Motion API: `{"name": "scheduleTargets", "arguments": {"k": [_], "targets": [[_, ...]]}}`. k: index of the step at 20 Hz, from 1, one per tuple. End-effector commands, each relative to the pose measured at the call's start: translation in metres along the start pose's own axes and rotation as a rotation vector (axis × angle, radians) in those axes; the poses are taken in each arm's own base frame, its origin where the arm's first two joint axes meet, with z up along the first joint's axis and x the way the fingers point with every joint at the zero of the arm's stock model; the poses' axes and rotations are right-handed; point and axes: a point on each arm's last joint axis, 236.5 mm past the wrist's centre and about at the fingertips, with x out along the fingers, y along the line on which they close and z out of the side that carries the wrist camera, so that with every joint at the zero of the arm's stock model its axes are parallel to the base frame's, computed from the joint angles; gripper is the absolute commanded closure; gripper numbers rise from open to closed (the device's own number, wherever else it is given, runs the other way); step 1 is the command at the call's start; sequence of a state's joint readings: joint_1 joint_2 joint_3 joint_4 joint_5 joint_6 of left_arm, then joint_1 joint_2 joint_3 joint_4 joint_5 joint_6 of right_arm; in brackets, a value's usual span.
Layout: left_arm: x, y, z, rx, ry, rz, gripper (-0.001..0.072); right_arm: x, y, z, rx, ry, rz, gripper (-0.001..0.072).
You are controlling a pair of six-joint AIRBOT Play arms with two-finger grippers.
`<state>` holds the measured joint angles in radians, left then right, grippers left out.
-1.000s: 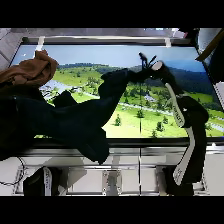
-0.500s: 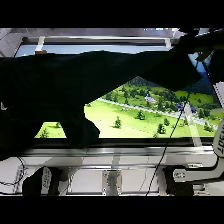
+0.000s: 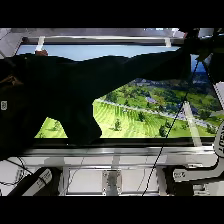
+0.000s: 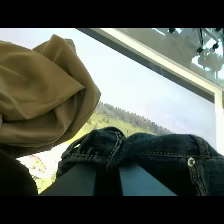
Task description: Fold the clothes and pants, and hang the long-sleeved shirts on hangers.
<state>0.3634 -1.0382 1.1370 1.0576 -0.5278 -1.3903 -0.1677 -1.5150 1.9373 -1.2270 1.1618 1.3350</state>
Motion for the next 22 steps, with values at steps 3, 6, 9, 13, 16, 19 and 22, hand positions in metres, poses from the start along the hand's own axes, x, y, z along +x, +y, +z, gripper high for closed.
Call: {"name": "scheduleTargets", "arguments": {"k": [3,6,9,13,16,19,22], "targets": [[0.079,0.02,-0.059,-0.005,0.135,0.03,0.0668,0.068,-0.008,-0.095,0.049,0.321,0.056,0.0691],[0.101,0.033,-0.091,-0.021,0.209,0.05,0.0592,0.107,0.02,-0.21,0.179,0.65,0.193,0.0227],[0.095,0.038,-0.082,-0.021,0.206,0.055,0.0,0.114,0.052,-0.253,0.25,0.782,0.284,0.0163],[0.04,0.054,-0.059,-0.002,0.28,0.057,0.0005,0.069,0.122,-0.238,0.127,0.809,0.498,0.0163],[-0.007,0.094,-0.106,0.072,0.544,0.15,0.0005,0.055,0.186,-0.248,-0.05,0.814,0.568,0.0163],[-0.03,0.12,-0.164,0.05,0.734,0.201,0.0006,0.063,0.263,-0.274,-0.2,0.775,0.629,0.0161],[-0.024,0.124,-0.215,-0.013,0.791,0.189,0.0006,0.058,0.323,-0.313,-0.326,0.782,0.688,0.0157]]}}
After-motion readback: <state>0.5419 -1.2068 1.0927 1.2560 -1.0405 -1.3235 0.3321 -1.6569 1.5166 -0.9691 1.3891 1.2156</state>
